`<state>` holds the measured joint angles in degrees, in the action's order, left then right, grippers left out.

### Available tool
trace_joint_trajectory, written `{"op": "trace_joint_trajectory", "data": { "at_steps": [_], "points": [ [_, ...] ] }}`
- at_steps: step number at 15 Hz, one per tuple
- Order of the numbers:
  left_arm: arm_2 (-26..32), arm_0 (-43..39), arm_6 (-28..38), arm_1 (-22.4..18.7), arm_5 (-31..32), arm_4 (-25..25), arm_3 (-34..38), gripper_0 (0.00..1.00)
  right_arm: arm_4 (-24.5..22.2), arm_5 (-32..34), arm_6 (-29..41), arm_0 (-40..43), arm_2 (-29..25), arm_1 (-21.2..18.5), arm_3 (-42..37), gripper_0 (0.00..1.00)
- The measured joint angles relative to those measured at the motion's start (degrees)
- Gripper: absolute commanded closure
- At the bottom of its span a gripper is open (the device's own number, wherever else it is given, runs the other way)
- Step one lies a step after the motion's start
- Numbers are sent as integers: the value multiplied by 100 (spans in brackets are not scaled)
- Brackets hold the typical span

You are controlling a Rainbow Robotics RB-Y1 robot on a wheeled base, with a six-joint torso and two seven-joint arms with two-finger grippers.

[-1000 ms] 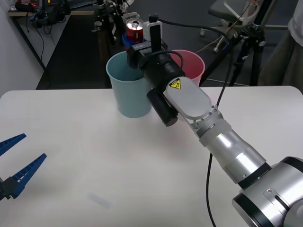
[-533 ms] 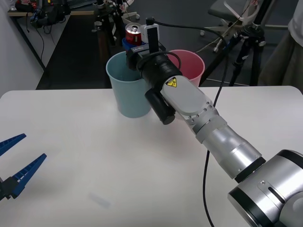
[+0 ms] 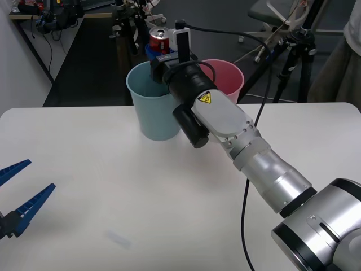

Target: Grasp the object on the table and drop it into the matching bin: aluminum can to the light blue bin, PET bottle to the pink bin.

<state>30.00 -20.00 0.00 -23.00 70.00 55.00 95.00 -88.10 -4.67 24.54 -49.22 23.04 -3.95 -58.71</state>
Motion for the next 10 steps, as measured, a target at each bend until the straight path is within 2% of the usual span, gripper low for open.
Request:
{"op": "trace_joint_trajectory", "data": {
  "at_steps": [10],
  "points": [
    [0, 0, 0, 0, 0, 0, 0, 0, 3, -3, -13, -2, -1, 0, -15, 0]
  ]
}}
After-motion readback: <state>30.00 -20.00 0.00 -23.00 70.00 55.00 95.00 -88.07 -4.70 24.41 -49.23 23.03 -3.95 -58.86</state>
